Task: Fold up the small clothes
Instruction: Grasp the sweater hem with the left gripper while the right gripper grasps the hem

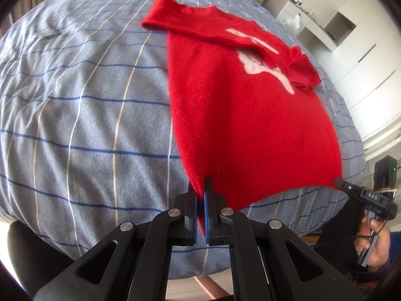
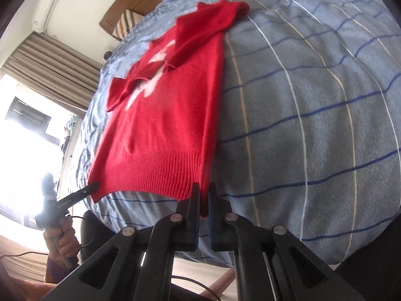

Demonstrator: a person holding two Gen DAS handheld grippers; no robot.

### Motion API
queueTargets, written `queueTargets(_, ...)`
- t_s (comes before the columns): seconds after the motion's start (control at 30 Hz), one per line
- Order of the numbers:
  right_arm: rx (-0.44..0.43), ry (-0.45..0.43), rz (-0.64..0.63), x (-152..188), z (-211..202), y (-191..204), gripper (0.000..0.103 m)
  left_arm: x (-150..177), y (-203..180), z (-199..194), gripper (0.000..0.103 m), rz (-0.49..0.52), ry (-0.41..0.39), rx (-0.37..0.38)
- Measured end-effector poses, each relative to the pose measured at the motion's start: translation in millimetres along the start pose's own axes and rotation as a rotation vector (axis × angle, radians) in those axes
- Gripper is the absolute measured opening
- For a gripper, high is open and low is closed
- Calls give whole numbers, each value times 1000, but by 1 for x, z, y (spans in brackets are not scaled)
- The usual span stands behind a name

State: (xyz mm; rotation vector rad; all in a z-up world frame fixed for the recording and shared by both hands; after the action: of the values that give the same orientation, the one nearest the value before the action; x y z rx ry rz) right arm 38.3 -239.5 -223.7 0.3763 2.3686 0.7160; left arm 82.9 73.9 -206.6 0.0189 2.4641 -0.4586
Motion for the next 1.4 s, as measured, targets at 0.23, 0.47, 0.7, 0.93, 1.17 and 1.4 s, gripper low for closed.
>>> queueTargets(0.23, 105, -24, -100, 4, 19, -4, 5, 10, 4, 13, 2, 9, -1, -67)
queueTargets(0.47, 136, -30, -151, 5, 25, -9, 5, 13, 3, 20, 2, 28, -11, -97)
queueTargets(0.7, 144, -36, -163, 6, 29, -7, 5, 15, 6, 25, 3, 33, -13, -104)
queueTargets(0.93, 156, -40, -179, 7, 33, -5, 5, 13, 3, 30, 3, 39, -17, -113)
queueTargets(1.17, 151, -43, -166, 8, 30, -8, 5, 11, 1, 31, 4, 52, -11, -122)
queueTargets(1.4, 148, -41, -146, 7, 27, -11, 5, 10, 0, 31, 5, 57, -11, -128)
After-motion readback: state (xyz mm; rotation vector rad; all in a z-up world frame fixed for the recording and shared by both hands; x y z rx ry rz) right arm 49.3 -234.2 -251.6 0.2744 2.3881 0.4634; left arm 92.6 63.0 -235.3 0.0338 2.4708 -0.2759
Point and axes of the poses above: each gripper's, at about its wrist camera, not at the fingertips, and z roughly the way its jaws point, y to its left, x to its underside, the point moved 8 cm from there along z, roughly the way its jaws point, and after that the axes turned 14 degrees about -y, right-handed, at the moved point
